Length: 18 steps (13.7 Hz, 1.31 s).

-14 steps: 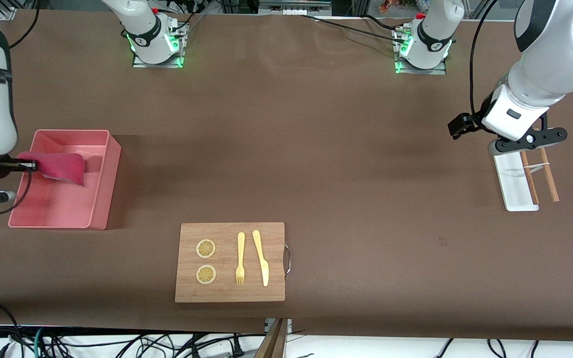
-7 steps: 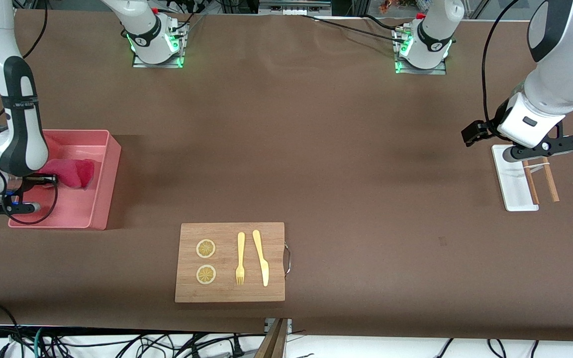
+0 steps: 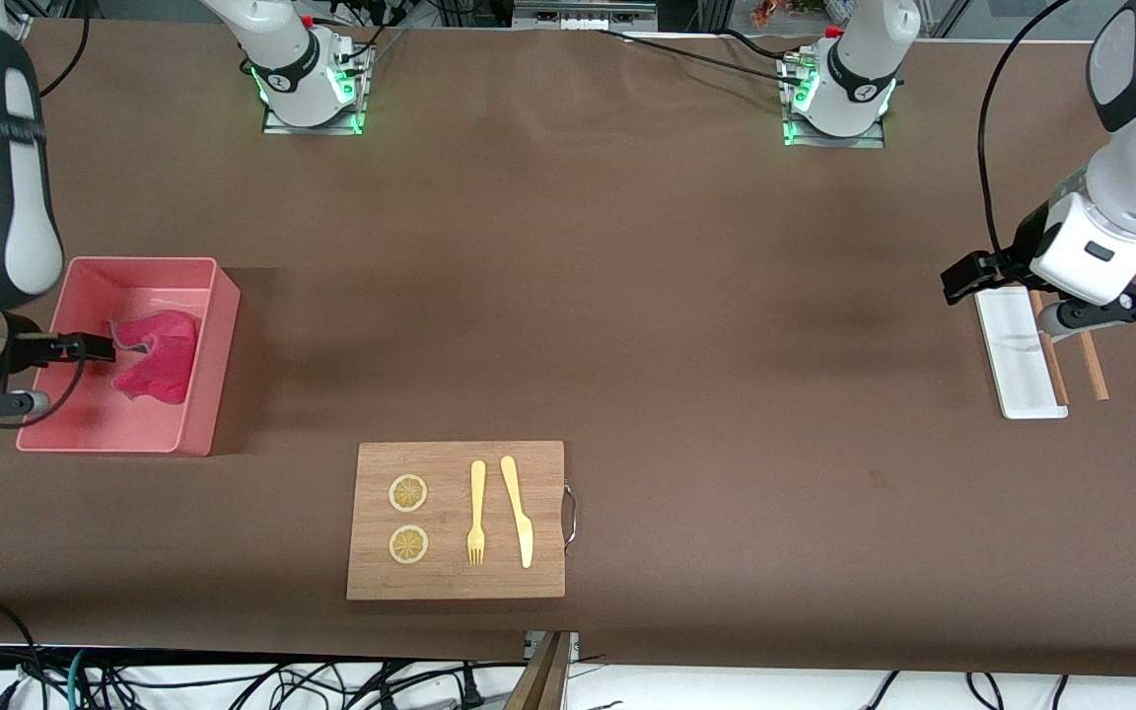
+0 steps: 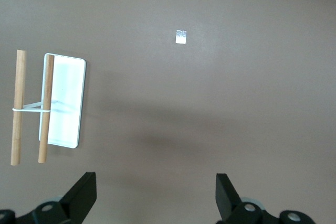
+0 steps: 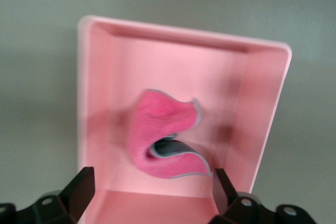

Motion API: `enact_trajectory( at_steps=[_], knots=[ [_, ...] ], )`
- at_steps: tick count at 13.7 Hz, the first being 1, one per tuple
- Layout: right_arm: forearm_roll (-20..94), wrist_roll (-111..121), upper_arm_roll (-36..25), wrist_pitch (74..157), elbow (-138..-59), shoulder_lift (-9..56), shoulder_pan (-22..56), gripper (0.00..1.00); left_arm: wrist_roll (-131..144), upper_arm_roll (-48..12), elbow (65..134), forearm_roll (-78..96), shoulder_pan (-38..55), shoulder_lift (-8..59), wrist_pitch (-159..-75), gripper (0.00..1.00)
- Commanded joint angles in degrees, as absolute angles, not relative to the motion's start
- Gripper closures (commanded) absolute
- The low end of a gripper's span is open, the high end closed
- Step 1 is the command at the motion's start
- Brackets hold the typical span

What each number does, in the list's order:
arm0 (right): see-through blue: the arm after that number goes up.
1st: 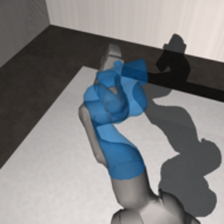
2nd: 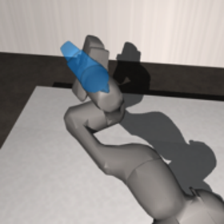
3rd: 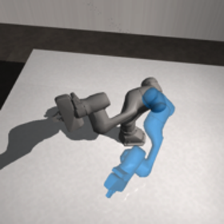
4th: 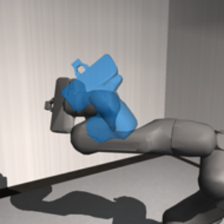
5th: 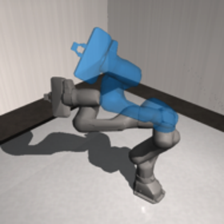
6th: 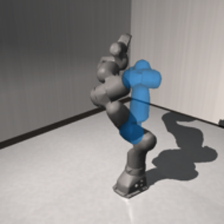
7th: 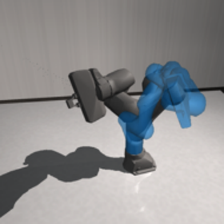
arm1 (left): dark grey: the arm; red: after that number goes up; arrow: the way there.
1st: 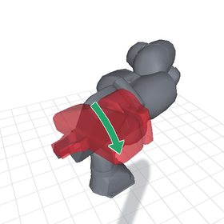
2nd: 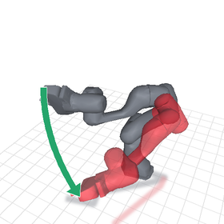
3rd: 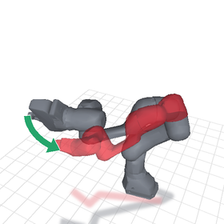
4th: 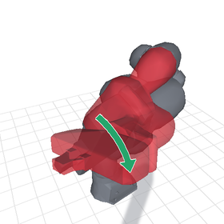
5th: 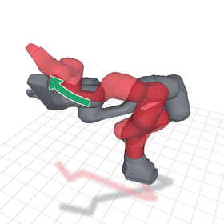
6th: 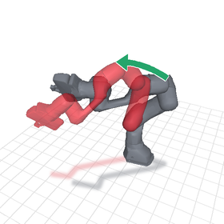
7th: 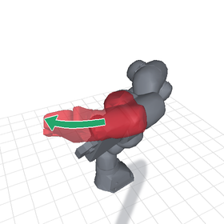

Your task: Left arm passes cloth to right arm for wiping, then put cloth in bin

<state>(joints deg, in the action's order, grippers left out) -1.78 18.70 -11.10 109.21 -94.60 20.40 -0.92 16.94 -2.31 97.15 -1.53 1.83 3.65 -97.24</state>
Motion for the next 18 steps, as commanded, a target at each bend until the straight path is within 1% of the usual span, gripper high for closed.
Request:
enact_trajectory(
  at_steps=[1, 4, 7, 8, 10, 12, 14, 16, 18],
  knots=[
    [-1.8, 19.4, -9.2, 105.7, -96.7, 13.5, -1.2, 0.0, 15.4, -2.5, 95.4, 1.6, 0.9, 4.7, -96.9, 0.0],
    [-1.8, 19.5, -7.8, 104.6, -96.5, 7.7, -1.2, 0.0, 15.5, -2.5, 95.2, 1.7, 0.4, 4.8, -96.8, 0.0],
    [-1.8, 19.3, -6.6, 104.4, -96.5, 4.2, -1.2, 0.0, 16.2, -2.6, 90.8, 1.2, 0.8, 7.4, -96.6, 0.0],
    [-1.8, 19.2, -6.2, 103.2, -96.2, 2.9, -1.3, 0.0, 16.1, -2.7, 90.4, 1.3, 0.6, 7.5, -96.6, 0.0],
    [-1.5, 13.6, -5.3, 97.7, -95.9, 0.4, -1.3, 0.0, 15.6, -2.7, 90.4, 0.9, 0.8, 7.5, -96.6, 0.0],
    [-0.5, 5.2, -5.1, 93.1, -95.8, -1.0, -1.3, 0.0, 13.5, -2.6, 90.2, 0.6, 0.8, 7.5, -96.6, 0.0],
    [0.7, 3.4, -3.7, 90.7, -94.6, -1.1, -1.3, 0.0, 5.1, -2.5, 89.8, 0.8, 0.4, 7.5, -96.4, 0.0],
    [0.7, 1.2, -1.9, 89.4, -93.8, -1.1, -1.4, 0.0, 2.9, -2.4, 89.8, 0.9, 0.3, 7.5, -96.4, 0.0],
    [0.7, 0.4, -1.5, 89.2, -93.6, -1.1, -1.4, 0.0, 2.9, -2.4, 89.8, 0.9, 0.3, 7.6, -96.5, 0.0]
  ],
)
